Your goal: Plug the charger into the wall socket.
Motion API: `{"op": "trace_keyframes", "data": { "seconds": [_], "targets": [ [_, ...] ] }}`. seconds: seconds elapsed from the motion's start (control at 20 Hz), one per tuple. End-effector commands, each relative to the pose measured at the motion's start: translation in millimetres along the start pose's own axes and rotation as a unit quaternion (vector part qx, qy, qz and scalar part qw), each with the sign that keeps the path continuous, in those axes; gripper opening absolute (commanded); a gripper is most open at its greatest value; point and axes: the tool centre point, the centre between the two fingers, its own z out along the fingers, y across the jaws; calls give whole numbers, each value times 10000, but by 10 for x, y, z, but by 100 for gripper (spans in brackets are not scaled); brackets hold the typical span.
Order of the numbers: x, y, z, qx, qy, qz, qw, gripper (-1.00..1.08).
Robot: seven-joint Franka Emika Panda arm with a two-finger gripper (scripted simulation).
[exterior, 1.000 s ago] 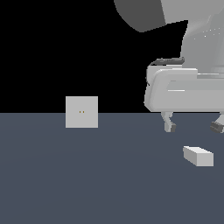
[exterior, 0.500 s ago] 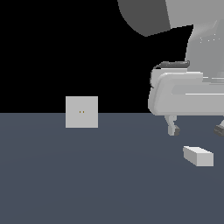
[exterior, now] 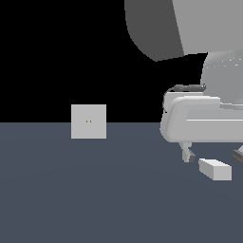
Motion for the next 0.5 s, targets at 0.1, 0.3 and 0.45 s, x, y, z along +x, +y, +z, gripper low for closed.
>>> {"op": "trace_keyframes", "data": {
  "seconds": [0.1,0.3,0.45],
  "targets": [
    [-54,0,156,1,2,-3,10000,100],
    [-71,3,213,1,2,-3,10000,100],
    [-71,3,216,1,2,-3,10000,-100]
  ]
}}
